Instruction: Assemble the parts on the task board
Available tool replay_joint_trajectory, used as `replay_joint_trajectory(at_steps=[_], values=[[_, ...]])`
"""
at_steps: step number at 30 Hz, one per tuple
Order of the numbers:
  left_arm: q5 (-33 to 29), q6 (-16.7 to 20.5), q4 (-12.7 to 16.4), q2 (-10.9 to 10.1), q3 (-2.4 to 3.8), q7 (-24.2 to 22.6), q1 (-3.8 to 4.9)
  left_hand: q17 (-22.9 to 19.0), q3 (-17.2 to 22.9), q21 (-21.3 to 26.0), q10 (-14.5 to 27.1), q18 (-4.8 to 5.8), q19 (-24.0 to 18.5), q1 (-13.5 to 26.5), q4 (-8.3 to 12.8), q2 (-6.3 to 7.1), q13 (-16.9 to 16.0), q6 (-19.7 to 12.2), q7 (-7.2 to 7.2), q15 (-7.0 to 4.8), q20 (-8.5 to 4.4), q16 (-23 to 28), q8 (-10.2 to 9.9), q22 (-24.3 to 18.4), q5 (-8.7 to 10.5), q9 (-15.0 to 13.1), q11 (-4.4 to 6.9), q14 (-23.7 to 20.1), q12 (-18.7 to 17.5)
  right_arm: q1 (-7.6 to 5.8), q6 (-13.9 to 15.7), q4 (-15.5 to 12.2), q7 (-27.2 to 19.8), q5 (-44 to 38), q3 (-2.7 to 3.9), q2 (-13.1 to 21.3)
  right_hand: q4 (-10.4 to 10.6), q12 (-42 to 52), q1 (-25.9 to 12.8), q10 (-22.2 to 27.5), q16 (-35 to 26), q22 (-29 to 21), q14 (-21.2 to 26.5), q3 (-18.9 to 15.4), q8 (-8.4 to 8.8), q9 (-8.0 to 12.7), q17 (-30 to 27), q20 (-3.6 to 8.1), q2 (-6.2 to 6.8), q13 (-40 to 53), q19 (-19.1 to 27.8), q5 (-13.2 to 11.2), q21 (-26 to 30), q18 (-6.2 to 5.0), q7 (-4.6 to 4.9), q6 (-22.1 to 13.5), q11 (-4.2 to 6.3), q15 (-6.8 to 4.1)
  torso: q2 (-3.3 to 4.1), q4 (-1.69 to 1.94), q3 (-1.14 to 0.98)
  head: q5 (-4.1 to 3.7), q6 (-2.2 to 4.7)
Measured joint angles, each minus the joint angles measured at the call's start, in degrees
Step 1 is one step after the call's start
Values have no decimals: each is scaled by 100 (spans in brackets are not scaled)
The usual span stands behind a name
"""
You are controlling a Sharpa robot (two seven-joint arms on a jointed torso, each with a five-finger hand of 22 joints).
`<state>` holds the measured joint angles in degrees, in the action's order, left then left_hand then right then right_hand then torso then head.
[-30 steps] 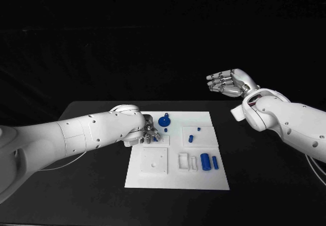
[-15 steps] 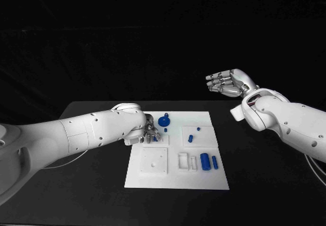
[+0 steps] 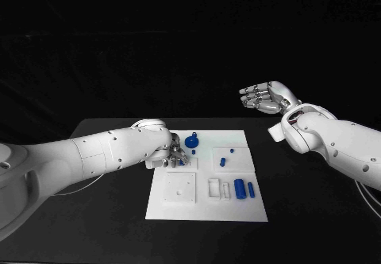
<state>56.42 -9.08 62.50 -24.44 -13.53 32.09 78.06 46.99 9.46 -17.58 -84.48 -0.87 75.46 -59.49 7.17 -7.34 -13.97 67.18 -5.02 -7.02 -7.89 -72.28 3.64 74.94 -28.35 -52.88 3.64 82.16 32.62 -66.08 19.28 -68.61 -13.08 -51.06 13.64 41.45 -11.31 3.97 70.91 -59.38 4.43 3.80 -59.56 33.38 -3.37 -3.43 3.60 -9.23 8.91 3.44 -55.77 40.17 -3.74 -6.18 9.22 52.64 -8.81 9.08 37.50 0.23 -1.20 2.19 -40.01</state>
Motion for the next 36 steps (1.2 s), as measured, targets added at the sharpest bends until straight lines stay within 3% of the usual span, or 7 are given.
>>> replay_joint_trajectory(at_steps=[4, 11, 22, 25, 28, 33, 36], values=[[-7, -47, -8, 19, -4, 0, -5, 6, -77, 0, -30, 0, 0, -64, -168, -146, 7, 71, 33, 1, 0, 0, 7, 0, 338, -5, -29, 1, 0, 2, -5, 5, 1, -2, 0, -6, 0, 0, 0, 0, 0, 0, 0, 0, 0, 0, 0, 0, 0, 0, 0, 11, 0, 0, 6, -6, 0, 0, 1, 0, 2, -1, 3], [-9, -88, -30, 38, -8, 0, -13, 13, -215, 28, -62, -1, 21, -115, -443, -232, 17, 164, 46, 1, 20, 0, 10, -1, 546, -44, -60, 1, 22, 11, -13, 11, 1, -4, 0, -12, 0, 0, 0, 0, 0, 0, 0, 0, 0, 0, 0, 0, 0, 0, 0, 28, 0, 0, 20, -20, 0, 0, 2, 0, 3, -4, 9], [-13, -95, -61, 49, -7, 0, -13, -2, -367, 32, -62, -1, 21, -236, -622, -181, 25, 193, 75, 2, 20, 0, 20, -2, 672, -50, -60, 2, 21, 20, -21, 15, 1, -8, 0, -16, 0, 0, 0, 0, 0, 1, 0, 0, 0, 0, 0, 0, 0, 0, 0, 66, 0, 0, 20, -20, 0, 0, 4, 0, 7, -12, 11], [-13, -96, -75, 50, -7, 0, -13, -11, -444, 52, -63, 0, 21, -236, -700, -114, 31, 228, 109, 2, 20, 0, 20, -2, 875, -50, -60, 2, 21, 23, -23, 15, 1, -8, 0, -17, 0, 0, 0, 0, 0, 1, 17, 0, 0, 0, 0, 0, 0, 0, 0, 66, 0, -1, 20, -20, 0, 17, 4, 1, 7, -14, 9], [-12, -96, -92, 48, -8, 1, -13, -22, -580, 52, 47, -1, 21, -203, -783, -61, 34, 1330, 743, -1, 20, 0, 31, -2, 1126, -50, 47, -1, 21, 24, -25, 15, 2, -9, 0, -18, 0, 0, 0, 0, 0, 1, 17, 0, 0, 0, 0, 0, 0, 0, -1, 66, 0, 0, 20, -20, 0, 17, 4, 1, 7, -14, 8], [-8, -95, -99, 47, -11, 15, -15, -23, -880, 52, 57, 0, 41, -63, -1017, 120, 33, 1418, 831, -1, 0, 0, 31, -2, 1783, -49, 56, -1, 21, 28, -29, 15, 2, -10, 0, -19, -16, 0, 0, 0, 0, 1, 18, -17, 0, 5, 0, 0, 0, 0, -1, 66, 0, 0, 19, -63, 0, 17, 4, 2, 8, -20, 3], [-7, -94, -99, 42, -12, 24, -17, -41, -1016, 75, 56, -1, 41, 31, -1106, 213, 40, 1418, 831, -1, 0, 0, 31, -2, 1990, -59, 56, 0, 21, 30, -31, 15, 2, -11, 0, -19, -16, 0, 0, 0, 0, 1, 17, -16, 0, 6, 0, -4, 0, 0, 4, 66, 0, 0, 11, -71, 0, 17, 4, 3, 8, -24, 3]])
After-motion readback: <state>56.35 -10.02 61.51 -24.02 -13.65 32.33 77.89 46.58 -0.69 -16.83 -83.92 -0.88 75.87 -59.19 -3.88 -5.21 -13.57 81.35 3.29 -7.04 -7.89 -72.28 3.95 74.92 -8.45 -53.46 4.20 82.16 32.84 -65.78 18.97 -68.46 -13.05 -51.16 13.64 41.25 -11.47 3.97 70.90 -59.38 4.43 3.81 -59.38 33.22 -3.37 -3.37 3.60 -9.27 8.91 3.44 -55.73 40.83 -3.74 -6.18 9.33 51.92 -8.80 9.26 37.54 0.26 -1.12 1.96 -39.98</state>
